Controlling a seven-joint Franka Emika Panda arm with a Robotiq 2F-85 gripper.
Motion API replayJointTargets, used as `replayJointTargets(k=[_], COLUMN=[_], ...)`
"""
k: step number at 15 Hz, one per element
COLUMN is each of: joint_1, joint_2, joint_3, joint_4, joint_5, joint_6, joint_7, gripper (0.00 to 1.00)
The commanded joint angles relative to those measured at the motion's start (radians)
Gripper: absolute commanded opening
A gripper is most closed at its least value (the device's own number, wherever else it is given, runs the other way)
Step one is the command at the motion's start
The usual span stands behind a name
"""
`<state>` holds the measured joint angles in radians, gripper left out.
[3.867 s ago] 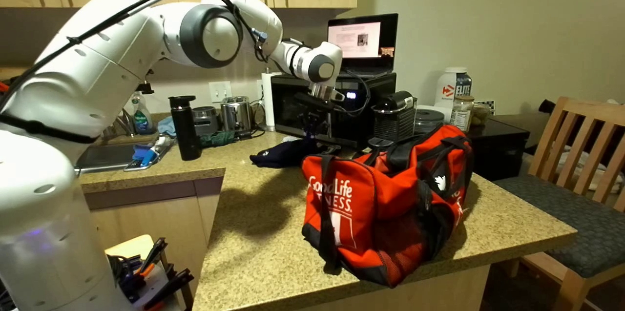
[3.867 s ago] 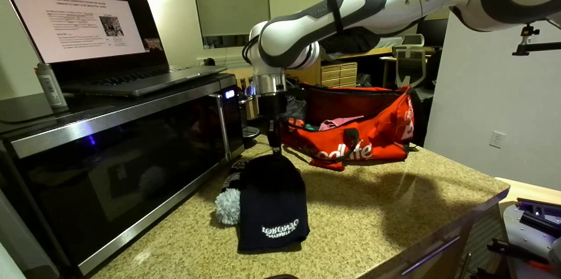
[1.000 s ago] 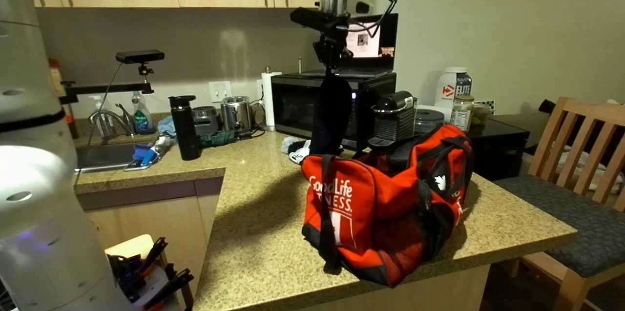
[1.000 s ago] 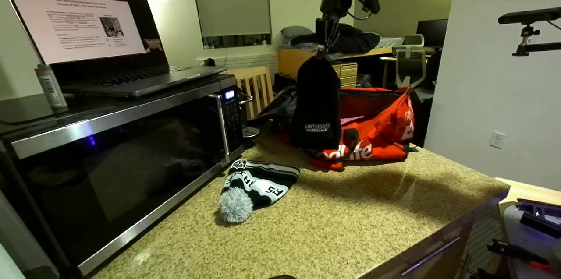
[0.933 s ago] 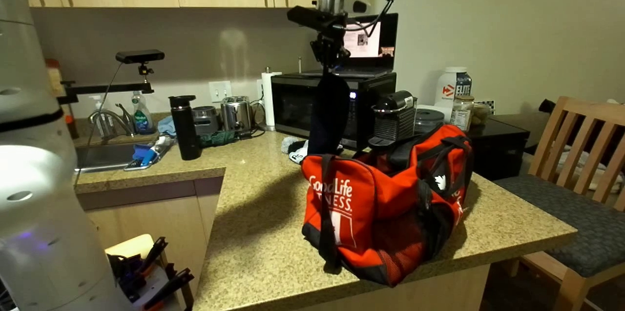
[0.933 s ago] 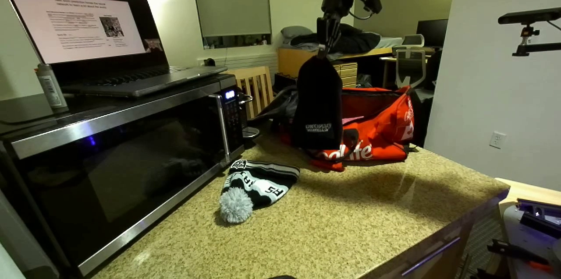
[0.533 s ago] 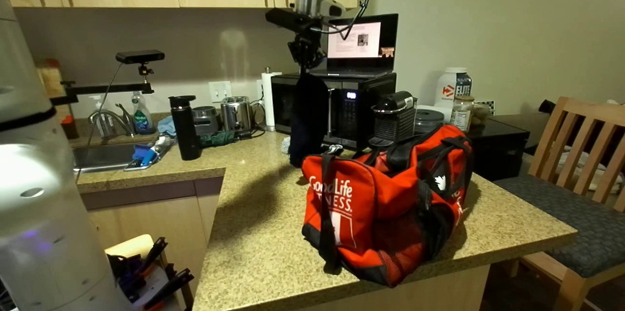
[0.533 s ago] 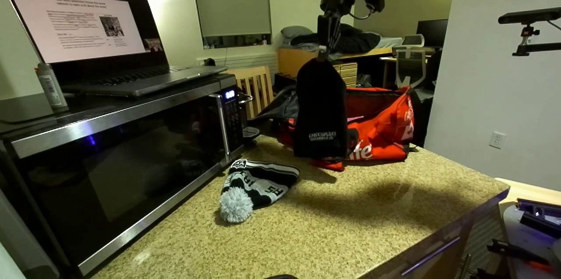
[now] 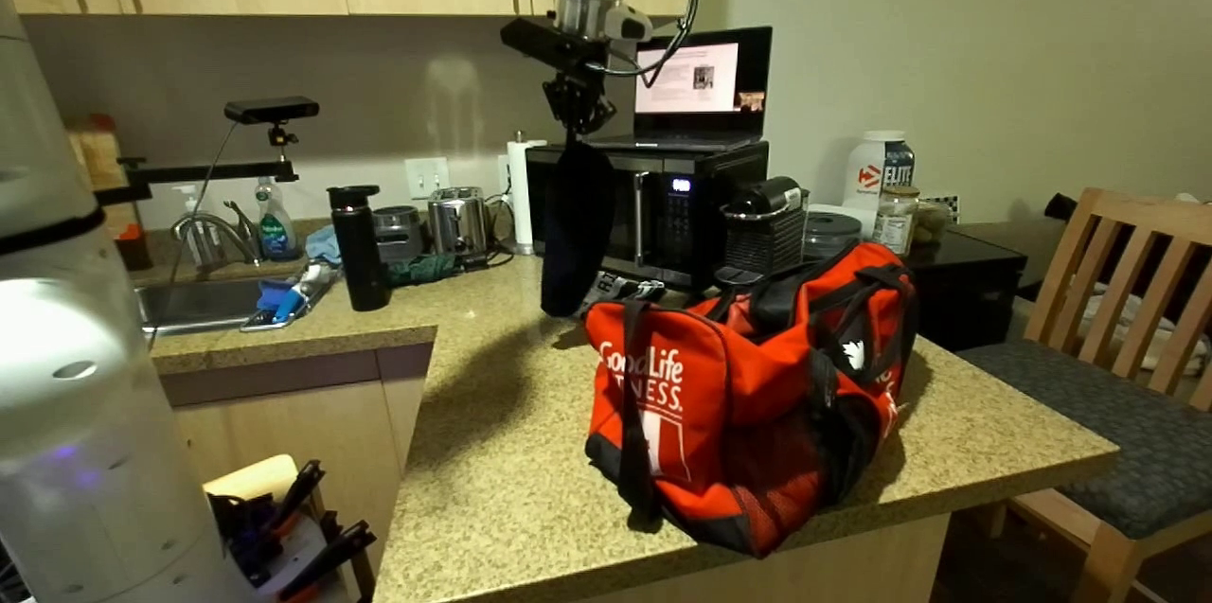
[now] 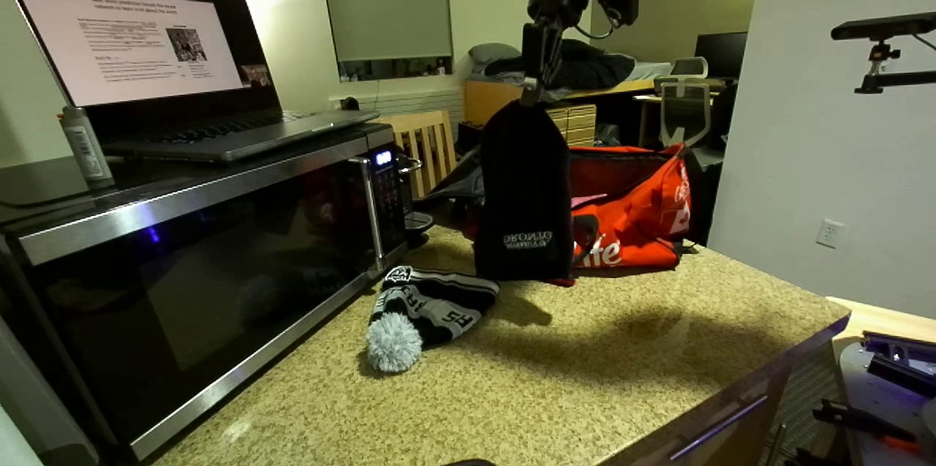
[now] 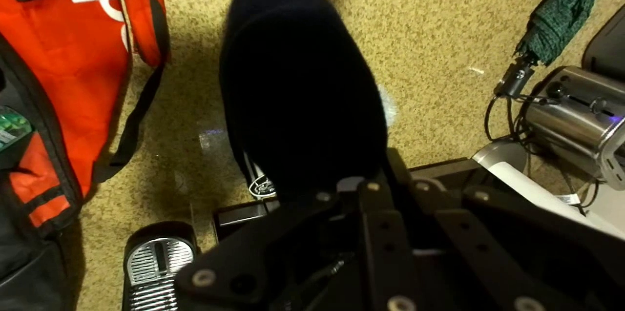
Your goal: Put the head sock in the orange bag
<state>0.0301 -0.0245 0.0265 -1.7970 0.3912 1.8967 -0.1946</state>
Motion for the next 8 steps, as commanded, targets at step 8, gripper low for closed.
replayJointTargets(k=[8], joint_1=[-0.002], joint_2=[-0.033], joint_3=[-0.011], joint_4=[-0.060], joint_5=[0.066], joint_6=[0.074], joint_7=[0.002], gripper=[0.05])
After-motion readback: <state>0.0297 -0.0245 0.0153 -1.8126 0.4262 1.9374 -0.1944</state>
